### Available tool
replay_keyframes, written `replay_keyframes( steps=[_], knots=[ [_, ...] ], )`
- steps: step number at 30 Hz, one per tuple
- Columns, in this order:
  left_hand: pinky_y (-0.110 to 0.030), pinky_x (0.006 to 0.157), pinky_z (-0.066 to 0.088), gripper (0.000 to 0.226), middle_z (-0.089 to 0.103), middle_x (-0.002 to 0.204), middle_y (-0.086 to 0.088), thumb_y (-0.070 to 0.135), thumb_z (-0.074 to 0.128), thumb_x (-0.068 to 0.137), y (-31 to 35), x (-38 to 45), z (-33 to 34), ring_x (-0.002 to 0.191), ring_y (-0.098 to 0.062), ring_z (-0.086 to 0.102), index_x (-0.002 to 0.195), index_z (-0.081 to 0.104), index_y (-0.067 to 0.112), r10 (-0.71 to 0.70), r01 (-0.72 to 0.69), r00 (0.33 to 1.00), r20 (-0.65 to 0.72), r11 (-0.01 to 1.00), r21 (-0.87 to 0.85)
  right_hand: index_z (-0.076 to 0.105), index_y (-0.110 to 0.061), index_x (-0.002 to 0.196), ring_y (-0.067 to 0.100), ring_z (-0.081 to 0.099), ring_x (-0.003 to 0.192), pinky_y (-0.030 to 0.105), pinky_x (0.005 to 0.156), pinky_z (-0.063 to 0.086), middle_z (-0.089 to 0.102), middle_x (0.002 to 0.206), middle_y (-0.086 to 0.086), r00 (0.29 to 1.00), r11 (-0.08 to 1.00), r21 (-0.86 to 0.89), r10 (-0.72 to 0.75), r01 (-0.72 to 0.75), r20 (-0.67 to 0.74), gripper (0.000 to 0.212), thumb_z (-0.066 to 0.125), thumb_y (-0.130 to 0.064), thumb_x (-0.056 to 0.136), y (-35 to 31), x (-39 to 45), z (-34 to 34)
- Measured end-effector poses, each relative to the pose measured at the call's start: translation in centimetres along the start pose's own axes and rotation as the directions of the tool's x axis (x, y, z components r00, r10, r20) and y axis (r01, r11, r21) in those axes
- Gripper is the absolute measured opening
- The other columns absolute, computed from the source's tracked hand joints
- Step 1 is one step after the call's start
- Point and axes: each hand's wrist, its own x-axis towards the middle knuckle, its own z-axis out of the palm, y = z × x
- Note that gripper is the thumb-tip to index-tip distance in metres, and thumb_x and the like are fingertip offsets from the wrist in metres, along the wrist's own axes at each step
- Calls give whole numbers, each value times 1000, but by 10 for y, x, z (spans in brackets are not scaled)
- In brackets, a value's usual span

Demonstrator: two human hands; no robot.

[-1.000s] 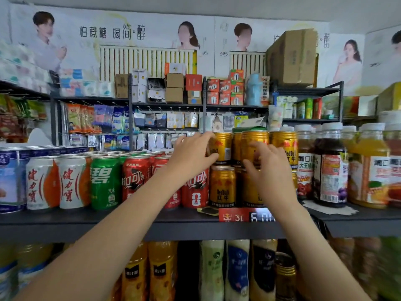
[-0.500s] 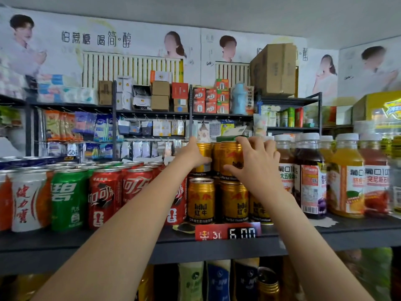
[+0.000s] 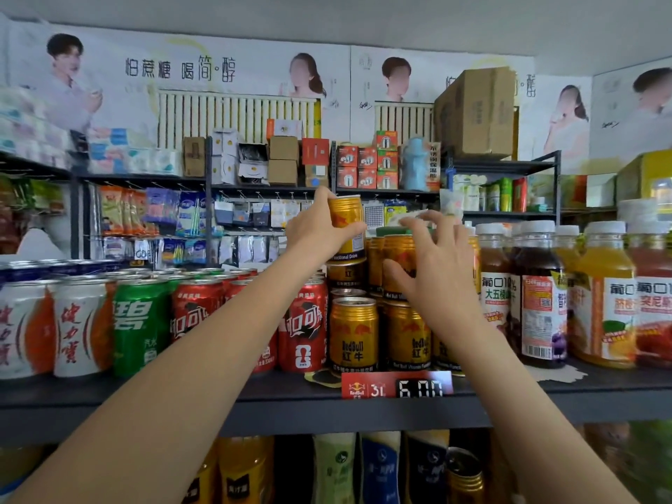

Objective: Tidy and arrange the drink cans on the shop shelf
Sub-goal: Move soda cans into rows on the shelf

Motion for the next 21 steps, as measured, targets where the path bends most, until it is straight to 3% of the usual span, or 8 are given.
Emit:
replay_keyframes(
  steps=[2, 4, 6, 10, 15, 21],
  knots=[
    [-39, 85, 49, 50, 53, 97, 3, 47, 63, 80, -1, -3, -4, 89, -21, 58, 113, 38, 20, -7, 7, 1000, 29, 1000, 3, 63, -11, 107, 29, 48, 106, 38, 81, 42, 56, 117, 8, 987, 986, 46, -156, 158, -48, 31, 70, -21, 79, -8, -10, 4],
    [-40, 89, 47, 50, 54, 100, 2, 50, 64, 79, -3, -8, -8, 95, -22, 58, 110, 38, 21, -13, 9, 993, 114, 999, 33, 68, -10, 97, 30, 49, 99, 36, 73, 37, 61, 110, 7, 980, 981, 2, -193, 193, 42, 28, 74, -23, 74, -8, -18, 11],
    [-39, 90, 45, 50, 55, 99, 4, 54, 63, 77, -3, -15, -9, 98, -21, 56, 108, 36, 25, 26, -47, 986, 168, 991, 123, 64, -12, 110, 29, 42, 109, 38, 82, 34, 55, 120, 3, 972, 982, -35, -179, 186, 150, 41, 72, -34, 76, -7, -22, 14],
    [-38, 90, 43, 50, 56, 95, 6, 59, 62, 74, 6, -23, -12, 94, -20, 56, 101, 33, 28, 93, -123, 981, 168, 976, 181, 51, -13, 119, 25, 35, 115, 38, 93, 32, 44, 127, 3, 969, 983, -78, -151, 169, 197, 58, 70, -45, 74, -10, -23, 11],
    [-35, 88, 43, 55, 53, 94, 7, 59, 62, 75, 5, -33, -5, 98, -20, 57, 110, 38, 24, 93, -126, 978, 188, 977, 173, 55, -7, 107, 30, 51, 92, 39, 73, 44, 55, 103, 11, 993, 996, -63, -59, 65, 102, 67, 85, -38, 55, -11, -33, 17],
    [-42, 94, 42, 62, 45, 76, 11, 60, 62, 74, -4, -34, 0, 95, -23, 56, 114, 37, 20, 76, -105, 982, 172, 980, 168, 46, -12, 129, 28, 48, 102, 38, 80, 42, 53, 116, 9, 996, 997, -38, -66, 68, 57, 71, 79, -32, 69, -12, -34, 19]
  ],
)
